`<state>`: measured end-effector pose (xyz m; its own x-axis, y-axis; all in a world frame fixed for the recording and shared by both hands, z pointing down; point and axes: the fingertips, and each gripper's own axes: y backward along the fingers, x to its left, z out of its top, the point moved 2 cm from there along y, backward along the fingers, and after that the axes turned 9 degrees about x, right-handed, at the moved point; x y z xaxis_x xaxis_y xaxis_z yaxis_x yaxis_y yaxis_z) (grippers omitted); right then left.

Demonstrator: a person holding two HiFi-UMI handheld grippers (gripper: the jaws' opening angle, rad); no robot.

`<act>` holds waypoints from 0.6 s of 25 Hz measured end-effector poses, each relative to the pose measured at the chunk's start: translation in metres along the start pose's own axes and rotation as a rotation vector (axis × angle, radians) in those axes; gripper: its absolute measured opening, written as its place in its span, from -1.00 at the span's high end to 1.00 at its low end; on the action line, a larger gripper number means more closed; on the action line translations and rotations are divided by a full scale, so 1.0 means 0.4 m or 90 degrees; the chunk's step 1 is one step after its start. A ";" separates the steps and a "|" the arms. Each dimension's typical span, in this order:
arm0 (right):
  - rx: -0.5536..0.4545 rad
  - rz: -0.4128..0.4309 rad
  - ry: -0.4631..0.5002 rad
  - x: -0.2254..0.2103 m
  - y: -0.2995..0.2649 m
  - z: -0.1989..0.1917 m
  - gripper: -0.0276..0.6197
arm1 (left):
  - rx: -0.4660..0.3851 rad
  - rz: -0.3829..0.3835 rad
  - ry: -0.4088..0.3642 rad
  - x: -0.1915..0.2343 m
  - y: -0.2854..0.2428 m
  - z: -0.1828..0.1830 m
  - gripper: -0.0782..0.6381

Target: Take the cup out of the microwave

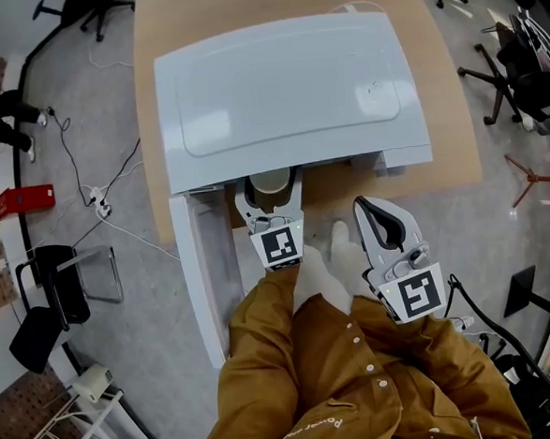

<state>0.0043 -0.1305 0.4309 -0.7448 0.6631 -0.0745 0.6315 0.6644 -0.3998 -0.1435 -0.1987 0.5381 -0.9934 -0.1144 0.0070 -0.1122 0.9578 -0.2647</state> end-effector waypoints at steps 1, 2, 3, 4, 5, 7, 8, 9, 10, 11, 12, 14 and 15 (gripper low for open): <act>-0.002 0.001 0.000 0.001 0.001 0.006 0.90 | -0.006 0.005 0.008 0.001 0.021 0.007 -0.29; -0.005 0.002 0.000 0.002 0.002 0.011 0.90 | -0.013 0.010 0.017 0.001 0.041 0.015 -0.29; -0.008 0.004 -0.001 0.001 0.003 0.015 0.90 | -0.016 0.014 0.021 0.001 0.061 0.020 -0.29; -0.011 0.005 -0.001 0.000 0.001 0.019 0.90 | -0.015 0.016 0.023 -0.001 0.077 0.023 -0.29; -0.014 0.007 -0.002 -0.001 -0.001 0.022 0.90 | -0.012 0.017 0.024 -0.003 0.092 0.026 -0.29; -0.020 0.011 -0.001 0.001 -0.005 0.033 0.90 | -0.006 0.021 0.028 -0.004 0.118 0.033 -0.29; -0.024 0.014 -0.001 0.004 -0.006 0.040 0.90 | -0.004 0.024 0.030 -0.004 0.132 0.039 -0.29; -0.028 0.016 0.000 0.008 -0.007 0.047 0.90 | -0.002 0.026 0.035 -0.003 0.147 0.048 -0.29; -0.031 0.019 0.000 0.011 -0.008 0.054 0.90 | -0.001 0.028 0.041 -0.003 0.163 0.059 -0.29; -0.035 0.021 0.001 0.015 -0.008 0.061 0.90 | -0.001 0.029 0.048 -0.004 0.180 0.073 -0.29; -0.038 0.023 0.002 0.018 -0.008 0.069 0.90 | -0.001 0.029 0.053 -0.007 0.198 0.090 -0.29; -0.045 0.028 0.002 0.021 -0.008 0.084 0.90 | -0.005 0.024 0.056 -0.019 0.231 0.131 -0.29; -0.048 0.029 0.001 0.021 -0.007 0.090 0.90 | -0.007 0.019 0.056 -0.027 0.246 0.152 -0.29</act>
<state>-0.0117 -0.1393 0.3984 -0.7148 0.6937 -0.0890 0.6789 0.6576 -0.3265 -0.1423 -0.1191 0.4534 -0.9946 -0.0620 0.0834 -0.0815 0.9632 -0.2561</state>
